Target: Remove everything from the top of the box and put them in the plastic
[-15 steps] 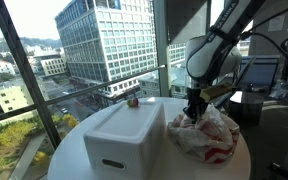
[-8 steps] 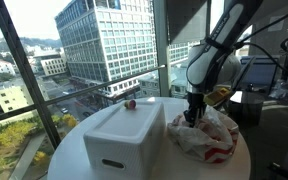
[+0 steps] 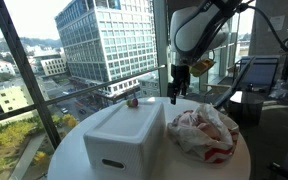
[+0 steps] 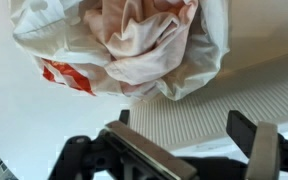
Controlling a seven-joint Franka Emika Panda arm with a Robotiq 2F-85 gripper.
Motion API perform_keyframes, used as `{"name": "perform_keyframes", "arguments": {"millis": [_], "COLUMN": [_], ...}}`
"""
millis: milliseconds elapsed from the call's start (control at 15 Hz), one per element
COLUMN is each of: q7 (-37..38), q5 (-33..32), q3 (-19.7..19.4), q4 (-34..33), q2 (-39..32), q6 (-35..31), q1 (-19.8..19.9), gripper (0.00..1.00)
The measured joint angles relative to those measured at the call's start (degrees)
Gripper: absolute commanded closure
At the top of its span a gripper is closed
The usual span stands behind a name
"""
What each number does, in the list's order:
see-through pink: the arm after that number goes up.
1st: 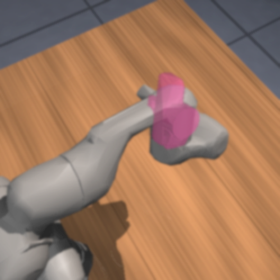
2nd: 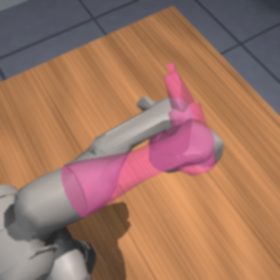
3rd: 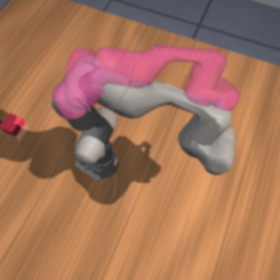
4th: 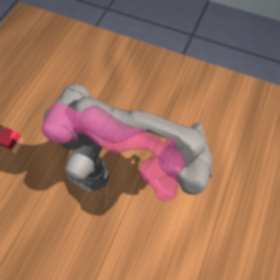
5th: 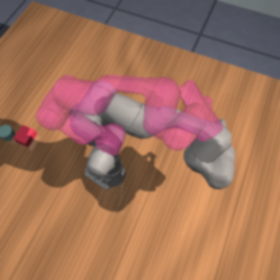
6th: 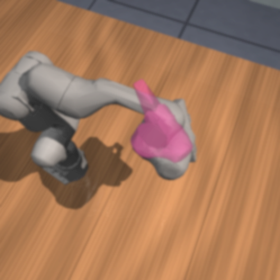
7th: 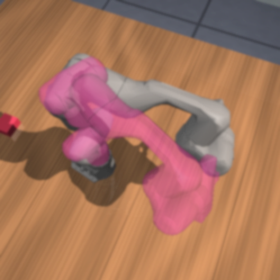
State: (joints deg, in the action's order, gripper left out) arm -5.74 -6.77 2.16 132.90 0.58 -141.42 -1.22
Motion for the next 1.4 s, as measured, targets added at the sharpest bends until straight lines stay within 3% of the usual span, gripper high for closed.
{"name": "perform_keyframes", "arguments": {"millis": [333,1267,1333,1400], "q7": [-0.6,-5.3,-5.6,-5.9], "q5": [-1.3,-0.3,-0.3,-0.3], "q3": [2.9,3.8,3.7,3.5], "q4": [-12.6,-53.1,-55.1,-56.9], "q2": [-5.6,-41.0,-42.7,-44.1], "q6": [2.6,3.5,3.9,4.4], "q1": [-3.3,-4.1,-4.0,-3.9], "gripper": [0.00,0.00,0.06,0.26]}}
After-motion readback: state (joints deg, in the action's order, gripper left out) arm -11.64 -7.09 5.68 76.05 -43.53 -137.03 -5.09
